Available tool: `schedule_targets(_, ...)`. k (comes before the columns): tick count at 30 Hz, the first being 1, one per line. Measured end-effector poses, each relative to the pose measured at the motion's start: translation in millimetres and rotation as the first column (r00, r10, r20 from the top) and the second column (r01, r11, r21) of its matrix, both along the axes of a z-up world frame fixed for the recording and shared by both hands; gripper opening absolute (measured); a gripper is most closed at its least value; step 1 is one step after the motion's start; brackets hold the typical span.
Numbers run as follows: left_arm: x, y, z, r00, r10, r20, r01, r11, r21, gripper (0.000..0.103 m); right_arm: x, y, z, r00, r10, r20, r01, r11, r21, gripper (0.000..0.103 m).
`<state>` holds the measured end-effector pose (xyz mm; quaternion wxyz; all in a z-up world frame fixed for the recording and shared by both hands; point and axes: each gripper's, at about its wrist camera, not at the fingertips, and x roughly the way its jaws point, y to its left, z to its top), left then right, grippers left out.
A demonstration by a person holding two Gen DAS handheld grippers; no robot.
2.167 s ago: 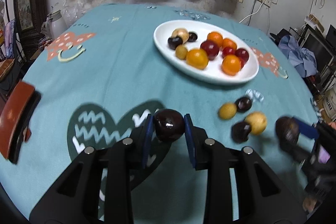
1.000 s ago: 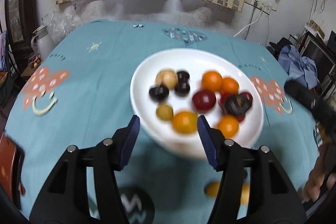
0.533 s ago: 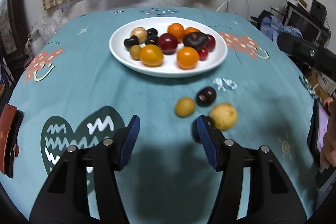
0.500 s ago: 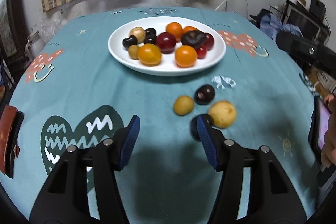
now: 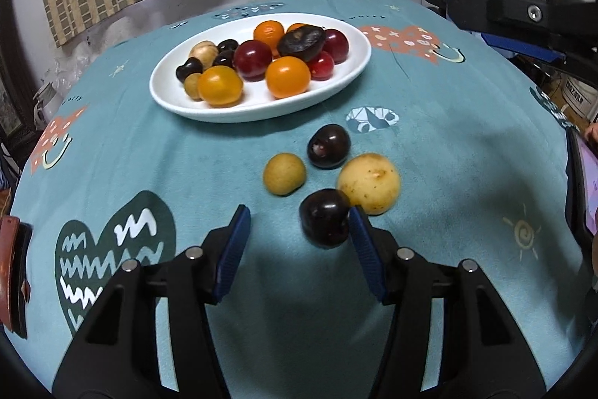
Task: Organize fruits
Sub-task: 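Grasp a dark plum with the left tool while the right tool grasps a pale yellow fruit, then release the dark plum onto the plate with the left tool while the right tool drops the yellow fruit there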
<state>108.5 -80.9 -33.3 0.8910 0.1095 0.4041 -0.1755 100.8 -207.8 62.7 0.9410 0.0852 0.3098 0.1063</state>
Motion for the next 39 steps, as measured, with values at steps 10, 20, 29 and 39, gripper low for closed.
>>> schedule_targets(10, 5.5, -4.4, -6.7, 0.999, -0.036, -0.032, 0.035, 0.999, -0.03, 0.029, 1.4, 4.0, -5.6, 1.0, 0.012, -0.022, -0.012, 1.0, -0.015, 0.064)
schedule_targets(20, 10.3, 49.7, 18.6, 0.989, 0.144, 0.023, -0.142, 0.987, -0.073, 0.029, 12.3, 50.2, -51.4, 0.983, 0.115, -0.144, -0.136, 0.98, -0.147, 0.064)
schedule_targets(29, 14.7, 64.1, 18.3, 0.985, 0.17, -0.002, -0.169, 0.981, -0.094, 0.029, 20.5, 63.9, -71.1, 0.973, 0.13, -0.191, -0.167, 0.967, -0.195, 0.058)
schedule_targets(39, 18.4, 61.4, 12.4, 0.986, 0.167, -0.016, -0.167, 0.982, -0.093, 0.029, 14.1, 48.9, -50.5, 0.978, 0.142, -0.15, -0.159, 0.982, -0.106, 0.036)
